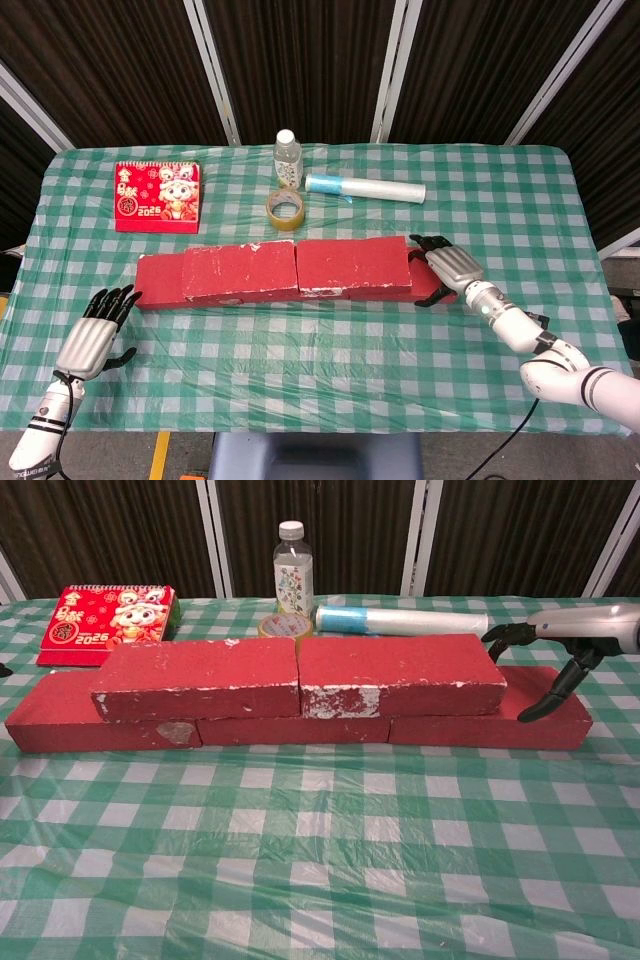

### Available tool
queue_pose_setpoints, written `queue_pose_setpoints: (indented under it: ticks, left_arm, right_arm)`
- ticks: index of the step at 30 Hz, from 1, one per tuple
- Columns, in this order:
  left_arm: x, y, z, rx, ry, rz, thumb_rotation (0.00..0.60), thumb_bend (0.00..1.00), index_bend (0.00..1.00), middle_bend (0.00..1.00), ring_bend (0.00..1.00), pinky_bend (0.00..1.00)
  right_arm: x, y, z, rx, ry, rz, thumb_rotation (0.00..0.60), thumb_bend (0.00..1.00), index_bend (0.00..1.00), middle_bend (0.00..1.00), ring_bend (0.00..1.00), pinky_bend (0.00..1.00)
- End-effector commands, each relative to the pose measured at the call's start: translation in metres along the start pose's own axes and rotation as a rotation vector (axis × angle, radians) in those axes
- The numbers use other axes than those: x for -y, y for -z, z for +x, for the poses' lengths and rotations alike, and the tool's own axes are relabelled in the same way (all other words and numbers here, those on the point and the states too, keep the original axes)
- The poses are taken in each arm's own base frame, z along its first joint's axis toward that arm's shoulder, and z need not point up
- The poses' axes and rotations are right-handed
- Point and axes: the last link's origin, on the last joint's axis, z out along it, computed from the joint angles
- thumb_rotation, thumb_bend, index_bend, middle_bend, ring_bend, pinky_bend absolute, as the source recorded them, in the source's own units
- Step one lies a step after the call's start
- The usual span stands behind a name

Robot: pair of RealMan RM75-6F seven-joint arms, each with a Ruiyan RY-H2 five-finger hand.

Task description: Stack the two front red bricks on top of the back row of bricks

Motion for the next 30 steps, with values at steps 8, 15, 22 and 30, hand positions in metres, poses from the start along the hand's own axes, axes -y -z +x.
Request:
queue_pose_setpoints:
  ticks: [8,15,22,30]
  left_arm:
    - [0.001,0.0,0.001,-0.002,0.002,0.003,0.6,0.26,0.0,0.0,0.0,0.03]
    - [0.001,0.001,0.001,-0.006,0.001,0.002,0.6,0.26,0.0,0.0,0.0,0.03]
    - [0.0,0.002,0.002,-0.01,-0.001,-0.002,0.6,0.26,0.0,0.0,0.0,0.03]
    - [-0.004,0.003,0.002,-0.023,-0.007,-0.028,0.6,0.26,0.0,0.0,0.0,0.03]
  right_arm:
    - [0.004,-0.003,-0.001,0.002,0.001,0.004,0.554,0.04,0.35,0.01,0.0,0.12]
    - [-0.005,0.005,0.0,-0.013,0.0,-0.013,0.553,0.04,0.34,0.01,0.0,0.12]
    - [-0.014,0.029,0.006,-0.099,0.002,0.008,0.549,0.04,0.32,0.01,0.0,0.12]
    - [-0.001,0.074,0.008,-0.223,0.083,0.125,0.545,0.04,0.31,0.01,0.0,0.12]
